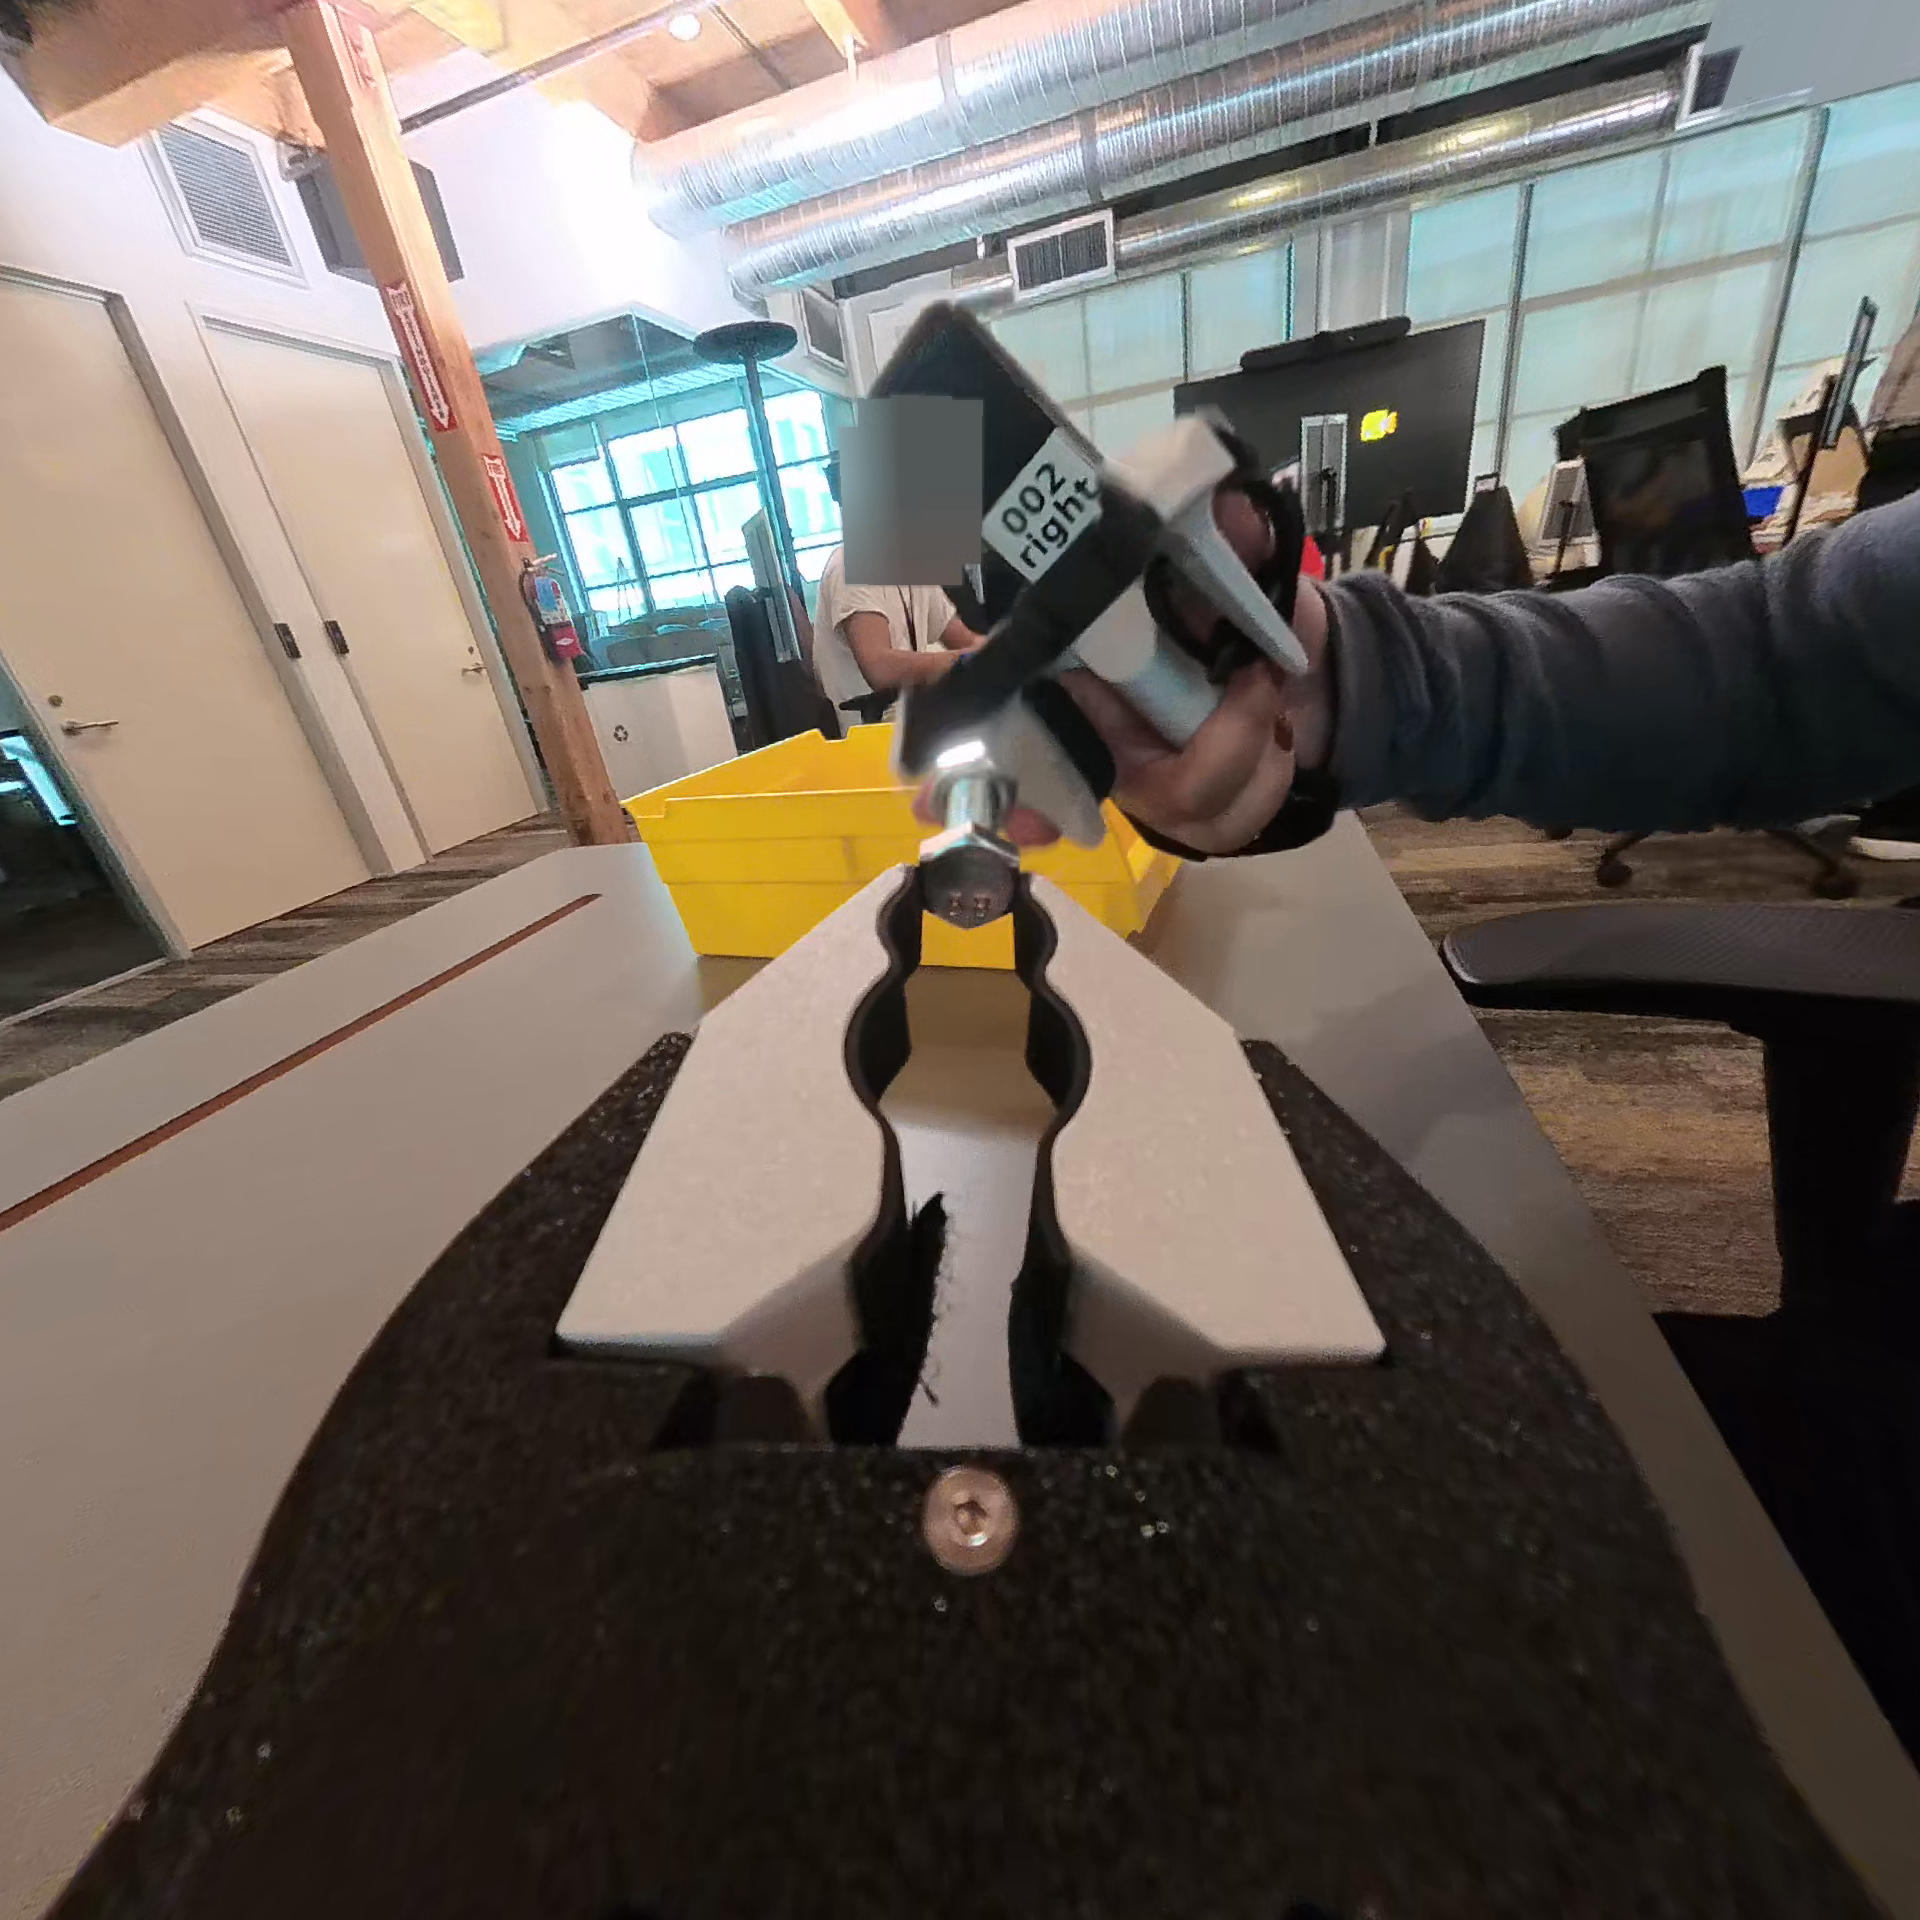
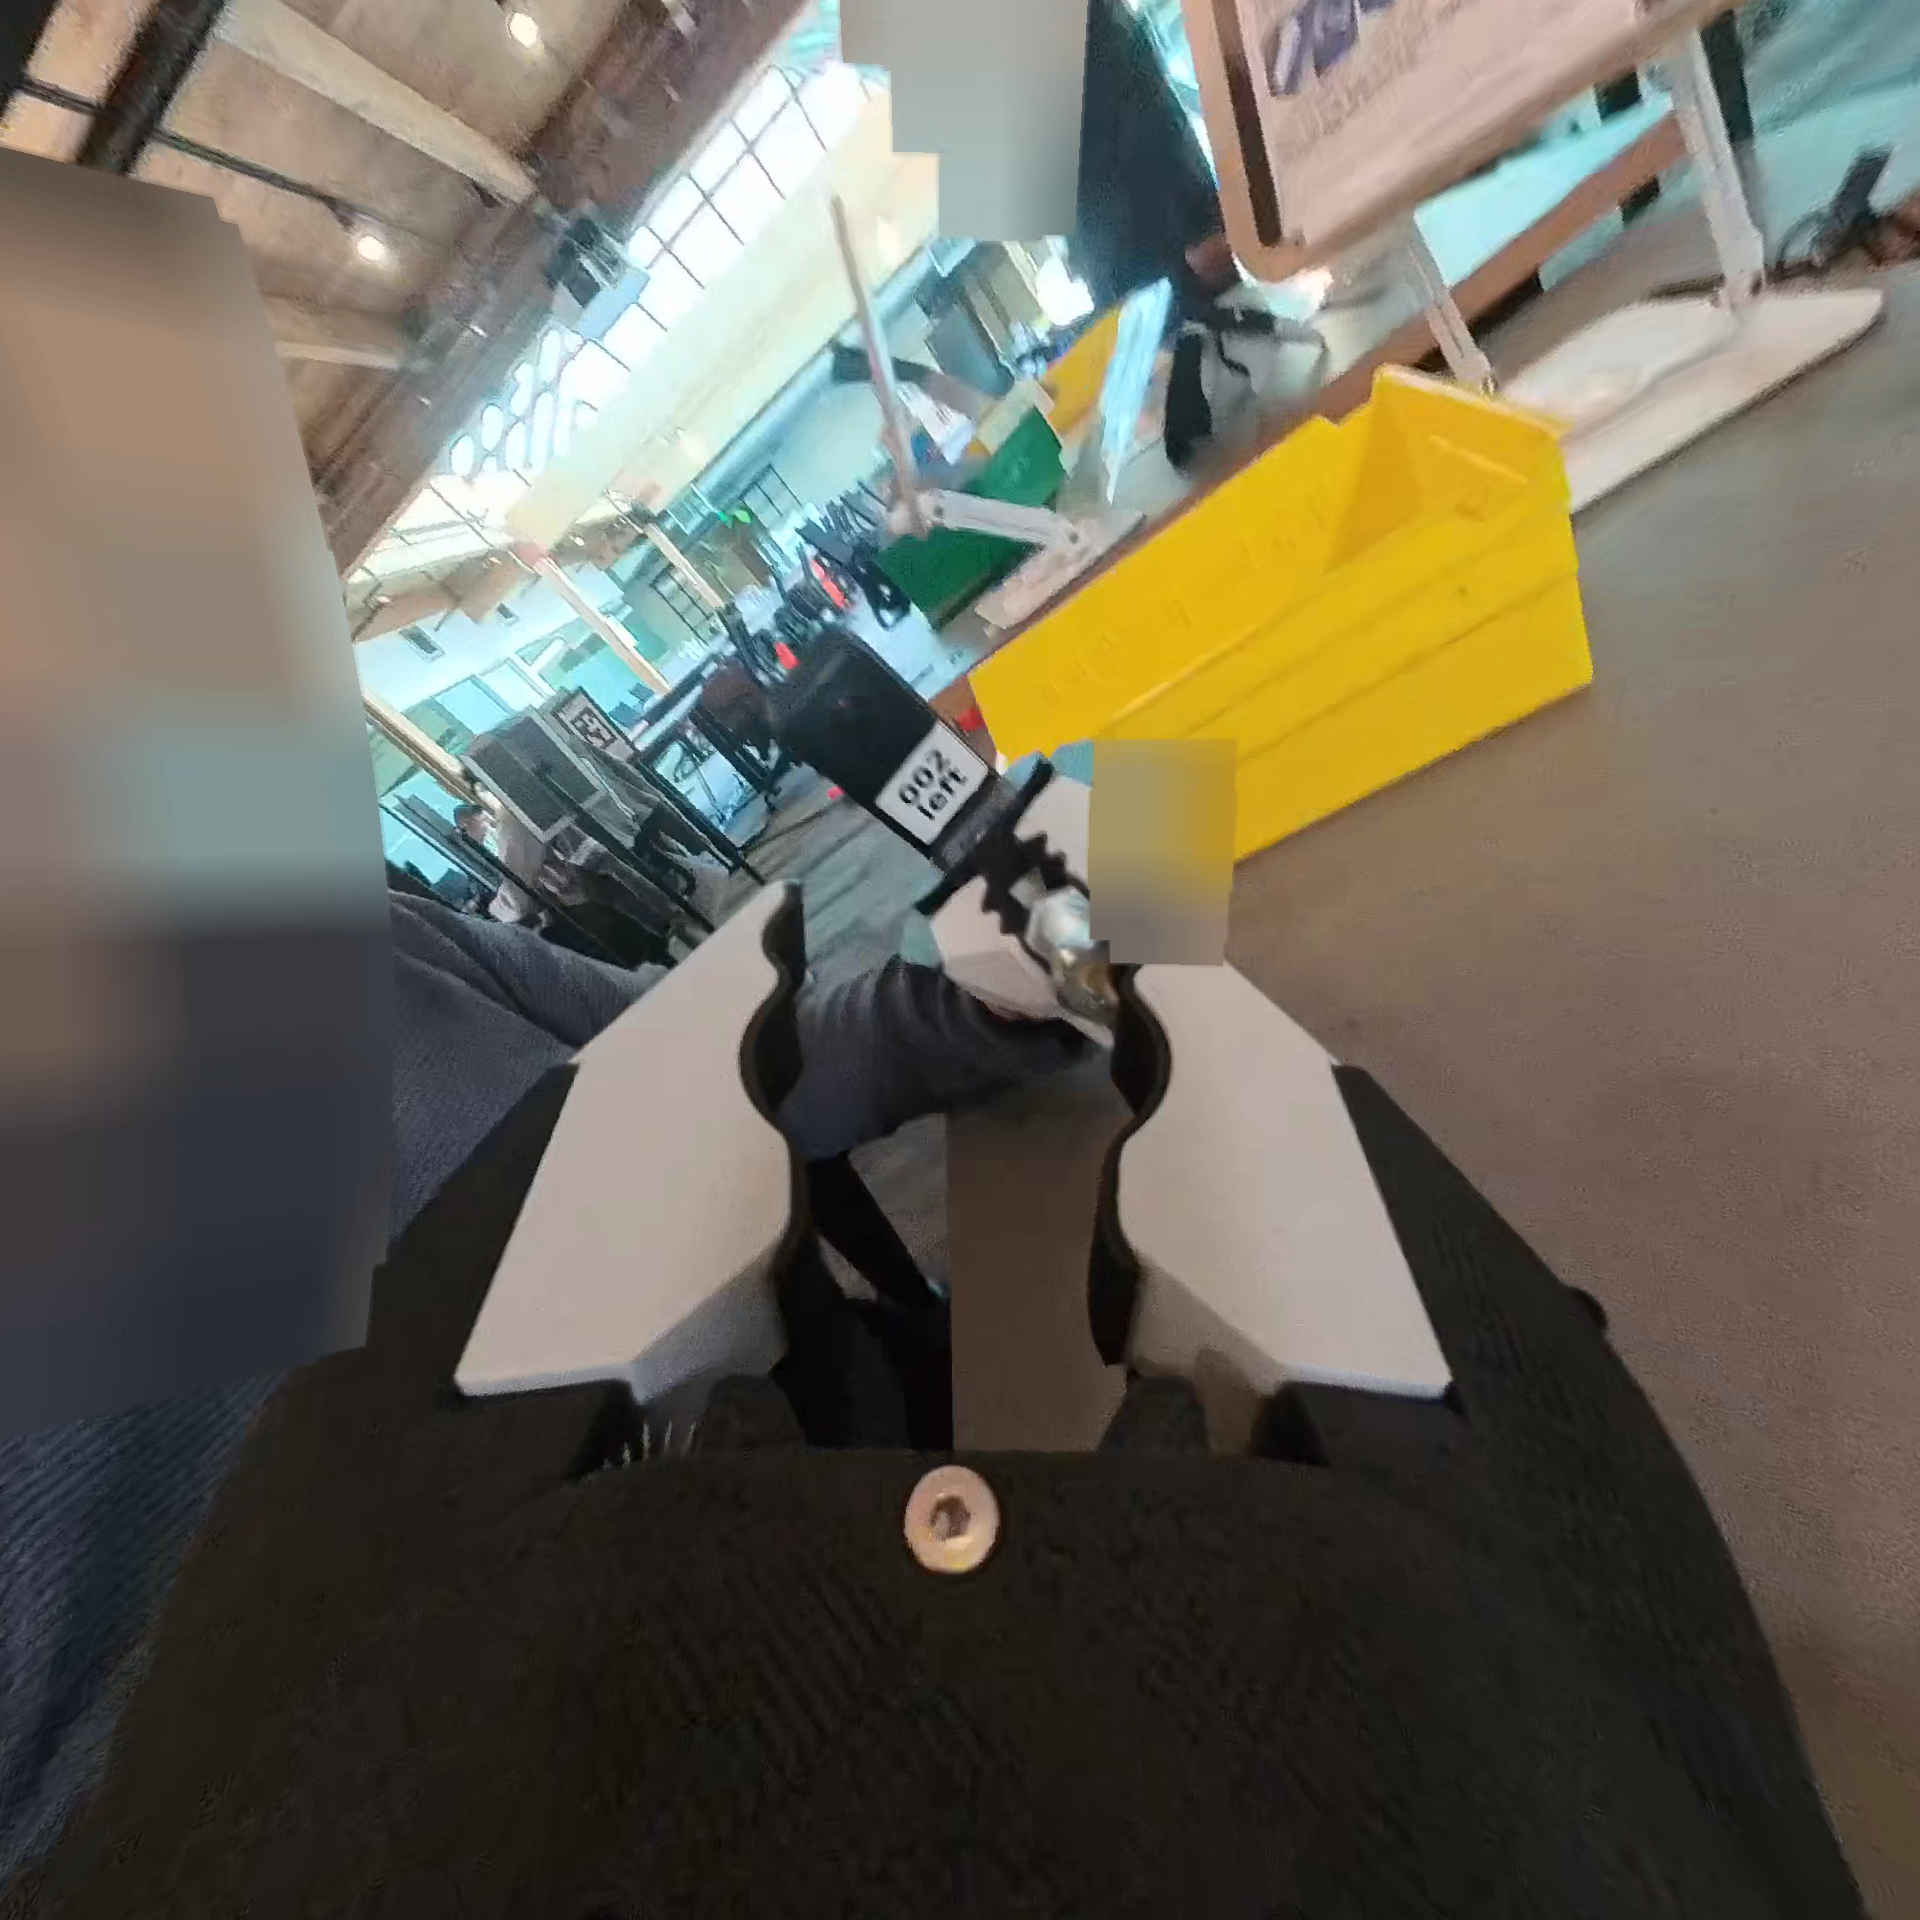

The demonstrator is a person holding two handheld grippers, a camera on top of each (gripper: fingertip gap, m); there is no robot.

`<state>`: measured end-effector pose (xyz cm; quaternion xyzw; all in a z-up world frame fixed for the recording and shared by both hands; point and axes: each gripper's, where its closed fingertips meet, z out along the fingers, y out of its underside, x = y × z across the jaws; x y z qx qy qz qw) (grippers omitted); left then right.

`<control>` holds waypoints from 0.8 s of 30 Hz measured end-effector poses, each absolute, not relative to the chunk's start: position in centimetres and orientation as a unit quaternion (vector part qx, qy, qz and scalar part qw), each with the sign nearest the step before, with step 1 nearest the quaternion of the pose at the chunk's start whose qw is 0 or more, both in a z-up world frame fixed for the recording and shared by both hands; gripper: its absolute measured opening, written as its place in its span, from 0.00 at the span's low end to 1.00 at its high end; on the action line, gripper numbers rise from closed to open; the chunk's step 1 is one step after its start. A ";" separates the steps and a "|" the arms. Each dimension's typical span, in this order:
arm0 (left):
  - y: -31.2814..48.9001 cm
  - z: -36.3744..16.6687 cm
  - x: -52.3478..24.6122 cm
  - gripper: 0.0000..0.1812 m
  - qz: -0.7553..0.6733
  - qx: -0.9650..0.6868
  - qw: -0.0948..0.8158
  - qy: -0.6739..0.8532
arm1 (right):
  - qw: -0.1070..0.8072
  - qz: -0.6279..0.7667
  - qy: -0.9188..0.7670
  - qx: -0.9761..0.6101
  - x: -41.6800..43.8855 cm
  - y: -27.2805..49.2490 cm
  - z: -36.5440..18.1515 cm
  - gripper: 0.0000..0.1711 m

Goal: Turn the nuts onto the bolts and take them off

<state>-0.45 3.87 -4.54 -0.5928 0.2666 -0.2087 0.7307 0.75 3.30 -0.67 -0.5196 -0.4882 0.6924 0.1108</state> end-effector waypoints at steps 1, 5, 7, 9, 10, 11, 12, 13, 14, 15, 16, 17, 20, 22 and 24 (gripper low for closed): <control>4.0 -4.7 -0.6 0.08 -0.196 -0.598 0.730 0.266 | 0.126 0.708 -0.478 -0.504 0.8 3.5 0.3 0.32; 3.6 -4.4 -0.5 0.08 -0.187 -0.587 0.738 0.275 | 0.137 0.645 -0.498 -0.563 0.6 5.1 -2.4 0.32; 3.7 -5.0 -0.2 0.08 -0.175 -0.595 0.730 0.287 | 0.094 0.644 -0.501 -0.570 0.8 4.1 -3.2 0.27; 3.5 -5.0 0.1 0.08 -0.179 -0.589 0.731 0.294 | 0.088 0.645 -0.504 -0.568 0.6 3.9 -3.3 0.15; 3.3 -4.7 0.3 0.08 -0.190 -0.585 0.732 0.293 | 0.095 0.647 -0.508 -0.561 0.6 4.1 -3.1 0.09; 3.2 -4.7 0.5 0.08 -0.201 -0.586 0.728 0.294 | 0.095 0.647 -0.516 -0.553 0.8 4.0 -3.0 0.09; 3.1 -4.6 0.6 0.08 -0.212 -0.586 0.724 0.294 | 0.102 0.642 -0.530 -0.545 1.0 4.0 -3.0 0.09; 3.0 -4.6 0.8 0.08 -0.227 -0.589 0.718 0.293 | 0.117 0.633 -0.549 -0.533 1.2 3.9 -3.1 0.09; 2.9 -4.7 1.0 0.08 -0.249 -0.593 0.709 0.290 | 0.137 0.621 -0.572 -0.519 1.4 3.7 -3.1 0.09; 2.9 -4.6 1.3 0.08 -0.275 -0.597 0.698 0.284 | 0.162 0.607 -0.596 -0.501 1.4 3.6 -3.1 0.09; 2.8 -4.6 1.5 0.08 -0.304 -0.600 0.686 0.275 | 0.191 0.590 -0.620 -0.480 1.7 3.4 -3.1 0.09; 2.8 -4.6 1.7 0.08 -0.342 -0.609 0.667 0.259 | 0.226 0.567 -0.648 -0.456 1.9 3.4 -3.2 0.09; 2.3 -4.0 2.5 0.08 -0.498 -0.604 0.590 0.197 | 0.365 0.482 -0.722 -0.336 2.7 2.6 -2.6 0.09; 2.3 -4.1 2.7 0.08 -0.549 -0.605 0.552 0.166 | 0.454 0.374 -0.769 -0.250 3.0 2.5 -2.8 0.09; 2.4 -4.1 2.5 0.08 -0.600 -0.604 0.511 0.124 | 0.532 0.227 -0.799 -0.165 2.8 2.8 -3.2 0.10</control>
